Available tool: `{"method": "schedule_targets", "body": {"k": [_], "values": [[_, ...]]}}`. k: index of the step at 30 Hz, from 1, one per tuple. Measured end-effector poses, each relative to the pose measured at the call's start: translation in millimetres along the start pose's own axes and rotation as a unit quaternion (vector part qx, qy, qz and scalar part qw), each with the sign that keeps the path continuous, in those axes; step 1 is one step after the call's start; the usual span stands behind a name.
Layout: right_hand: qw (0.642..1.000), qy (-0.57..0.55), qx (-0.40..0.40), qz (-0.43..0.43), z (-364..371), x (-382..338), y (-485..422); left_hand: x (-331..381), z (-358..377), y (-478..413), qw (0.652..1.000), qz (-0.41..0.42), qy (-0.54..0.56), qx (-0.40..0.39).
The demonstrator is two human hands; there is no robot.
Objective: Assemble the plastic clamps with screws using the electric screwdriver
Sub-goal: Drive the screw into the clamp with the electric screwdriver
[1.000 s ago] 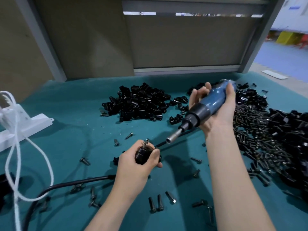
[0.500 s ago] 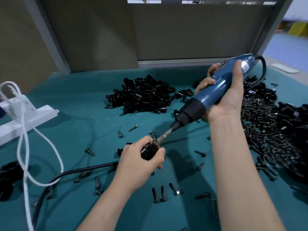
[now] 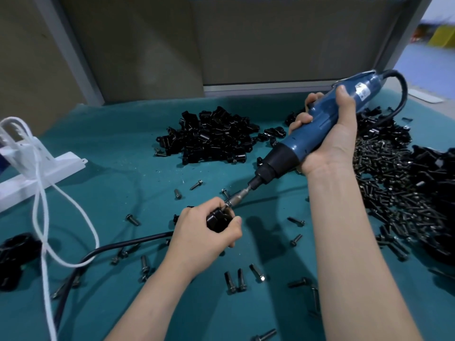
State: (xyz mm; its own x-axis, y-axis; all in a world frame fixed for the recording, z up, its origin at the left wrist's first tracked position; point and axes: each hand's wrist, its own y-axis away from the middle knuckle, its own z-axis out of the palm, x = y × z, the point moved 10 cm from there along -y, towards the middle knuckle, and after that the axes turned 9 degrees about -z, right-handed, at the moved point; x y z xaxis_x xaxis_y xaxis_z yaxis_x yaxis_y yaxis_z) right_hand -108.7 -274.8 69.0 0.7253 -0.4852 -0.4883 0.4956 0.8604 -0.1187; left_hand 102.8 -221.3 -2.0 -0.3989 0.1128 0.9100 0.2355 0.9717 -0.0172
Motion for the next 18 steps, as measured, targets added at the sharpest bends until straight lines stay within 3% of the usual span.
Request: {"method": "schedule_targets", "body": {"k": [18], "values": [[1.0, -0.018, -0.017, 0.017, 0.2, 2.6, 2.7, 4.5, 9.9, 3.3, 1.0, 0.011, -0.013, -0.022]]}}
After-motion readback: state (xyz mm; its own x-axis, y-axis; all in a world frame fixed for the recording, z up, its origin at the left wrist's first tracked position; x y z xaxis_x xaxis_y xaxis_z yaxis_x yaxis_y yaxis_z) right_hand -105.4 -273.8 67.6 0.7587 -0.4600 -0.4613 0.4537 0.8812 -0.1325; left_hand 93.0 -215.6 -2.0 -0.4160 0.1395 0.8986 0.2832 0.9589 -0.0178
